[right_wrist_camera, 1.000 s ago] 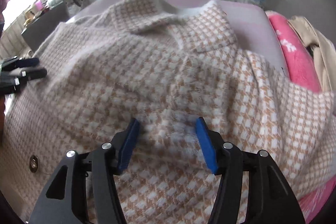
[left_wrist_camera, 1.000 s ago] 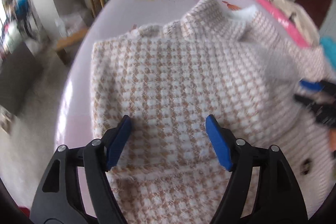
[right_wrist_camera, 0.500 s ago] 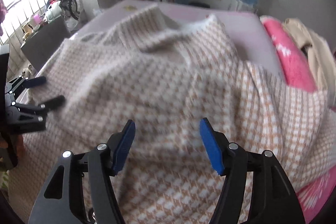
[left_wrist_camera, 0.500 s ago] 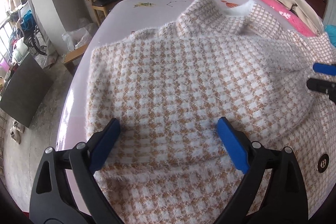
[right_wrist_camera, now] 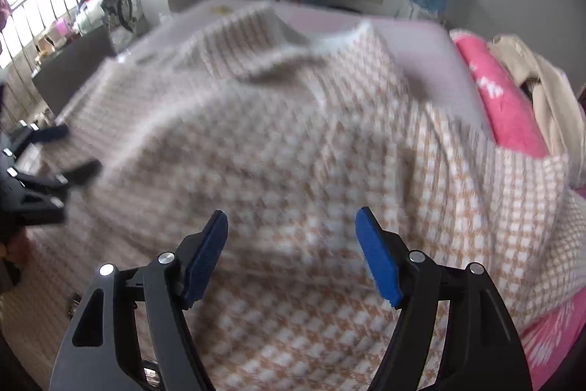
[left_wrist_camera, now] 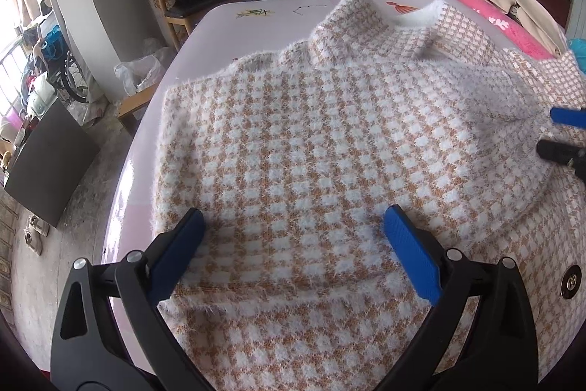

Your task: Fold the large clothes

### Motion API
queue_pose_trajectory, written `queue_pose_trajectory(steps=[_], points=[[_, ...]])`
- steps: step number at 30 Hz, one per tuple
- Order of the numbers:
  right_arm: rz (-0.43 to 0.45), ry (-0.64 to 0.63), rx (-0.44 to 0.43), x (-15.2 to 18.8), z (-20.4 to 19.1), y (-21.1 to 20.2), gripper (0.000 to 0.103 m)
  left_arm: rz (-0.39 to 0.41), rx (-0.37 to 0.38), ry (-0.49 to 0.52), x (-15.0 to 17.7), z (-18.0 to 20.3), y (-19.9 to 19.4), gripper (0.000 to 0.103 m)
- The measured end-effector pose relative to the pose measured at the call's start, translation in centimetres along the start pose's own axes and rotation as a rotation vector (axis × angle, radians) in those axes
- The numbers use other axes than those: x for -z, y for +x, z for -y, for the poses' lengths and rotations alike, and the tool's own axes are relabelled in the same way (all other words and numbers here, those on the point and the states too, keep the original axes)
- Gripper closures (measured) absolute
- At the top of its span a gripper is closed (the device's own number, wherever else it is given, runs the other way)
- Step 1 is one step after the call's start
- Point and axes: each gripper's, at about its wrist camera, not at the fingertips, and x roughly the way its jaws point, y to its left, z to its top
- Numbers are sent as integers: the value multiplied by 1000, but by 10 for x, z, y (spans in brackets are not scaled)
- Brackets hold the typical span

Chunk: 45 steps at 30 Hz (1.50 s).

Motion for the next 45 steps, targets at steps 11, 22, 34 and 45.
queue_pose_trajectory(steps=[11, 22, 34, 45], points=[[54, 69, 6, 1, 17, -25, 44, 58, 66, 40, -23, 18, -29, 8], [9, 75, 25, 7, 21, -16, 49, -29, 100, -35, -16, 28, 16, 8], [30, 120, 43, 8, 41, -59, 38, -22, 102, -33, -14, 28, 15, 7], [4, 203, 118, 27, 89, -90, 34, -20, 101, -32, -13, 28, 15, 8]])
